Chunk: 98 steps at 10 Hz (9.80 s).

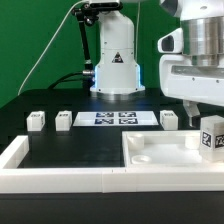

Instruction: Assemble square table

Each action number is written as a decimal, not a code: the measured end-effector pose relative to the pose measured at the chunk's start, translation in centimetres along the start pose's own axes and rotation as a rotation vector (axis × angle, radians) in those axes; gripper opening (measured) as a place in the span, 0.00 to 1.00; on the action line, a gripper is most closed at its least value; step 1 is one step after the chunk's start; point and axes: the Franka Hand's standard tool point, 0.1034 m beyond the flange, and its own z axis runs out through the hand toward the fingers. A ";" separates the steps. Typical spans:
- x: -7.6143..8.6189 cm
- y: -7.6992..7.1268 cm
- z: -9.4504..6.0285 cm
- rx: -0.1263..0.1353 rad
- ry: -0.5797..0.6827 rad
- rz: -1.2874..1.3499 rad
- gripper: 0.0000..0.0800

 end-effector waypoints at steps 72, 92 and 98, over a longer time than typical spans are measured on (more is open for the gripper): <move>0.1 -0.2 0.1 -0.015 0.045 -0.414 0.81; 0.3 -0.4 -0.1 -0.017 0.061 -0.661 0.36; 1.5 0.6 -0.2 -0.037 0.071 -0.295 0.38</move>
Offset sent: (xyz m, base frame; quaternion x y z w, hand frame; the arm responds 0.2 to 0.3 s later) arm -0.0002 0.0107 0.0047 0.0315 -0.0328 -0.2775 0.9596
